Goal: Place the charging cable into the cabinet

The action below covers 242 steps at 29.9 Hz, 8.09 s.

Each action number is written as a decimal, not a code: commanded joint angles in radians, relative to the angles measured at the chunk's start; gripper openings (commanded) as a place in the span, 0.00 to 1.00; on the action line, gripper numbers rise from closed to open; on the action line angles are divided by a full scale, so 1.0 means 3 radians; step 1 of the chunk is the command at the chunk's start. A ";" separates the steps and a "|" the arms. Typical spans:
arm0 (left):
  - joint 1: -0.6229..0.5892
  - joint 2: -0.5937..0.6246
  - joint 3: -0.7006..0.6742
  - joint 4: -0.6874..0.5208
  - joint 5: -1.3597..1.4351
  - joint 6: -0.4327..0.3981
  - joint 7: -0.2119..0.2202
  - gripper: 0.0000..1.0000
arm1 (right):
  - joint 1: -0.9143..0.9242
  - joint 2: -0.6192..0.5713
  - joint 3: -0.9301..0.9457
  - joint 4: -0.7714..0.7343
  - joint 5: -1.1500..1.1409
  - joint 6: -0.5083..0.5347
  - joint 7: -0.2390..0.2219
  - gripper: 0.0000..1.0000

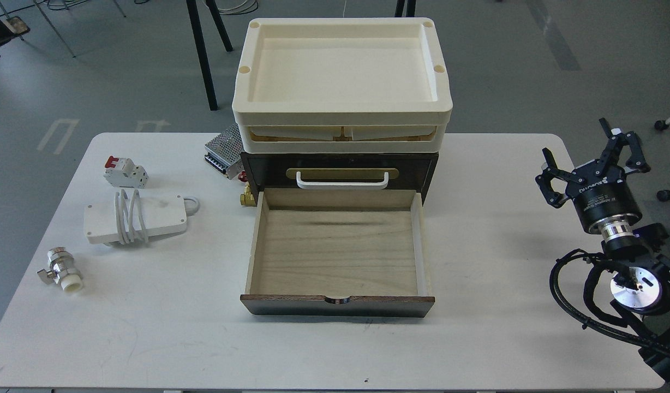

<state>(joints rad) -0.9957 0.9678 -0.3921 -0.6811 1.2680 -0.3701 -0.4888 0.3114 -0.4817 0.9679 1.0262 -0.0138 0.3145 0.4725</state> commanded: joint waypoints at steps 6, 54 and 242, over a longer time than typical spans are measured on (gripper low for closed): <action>0.0169 -0.0203 0.0161 -0.0102 0.1101 0.0542 0.0000 0.95 | 0.0000 0.0000 0.0000 0.0000 0.0000 0.0000 0.0000 0.99; 0.1079 -0.1329 0.1097 0.1043 0.0626 0.1597 0.0000 0.70 | 0.0000 0.0000 0.0000 0.0000 0.0000 0.0005 0.0000 0.99; 0.0875 -0.2178 0.1021 -0.0731 0.0411 0.1213 0.0000 0.77 | 0.0000 0.0000 0.0000 -0.0005 -0.0005 0.0000 0.0000 0.99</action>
<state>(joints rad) -0.7336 0.3142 -0.0837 -0.8906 1.4054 -0.0043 -0.4888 0.3123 -0.4816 0.9680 1.0247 -0.0138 0.3145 0.4725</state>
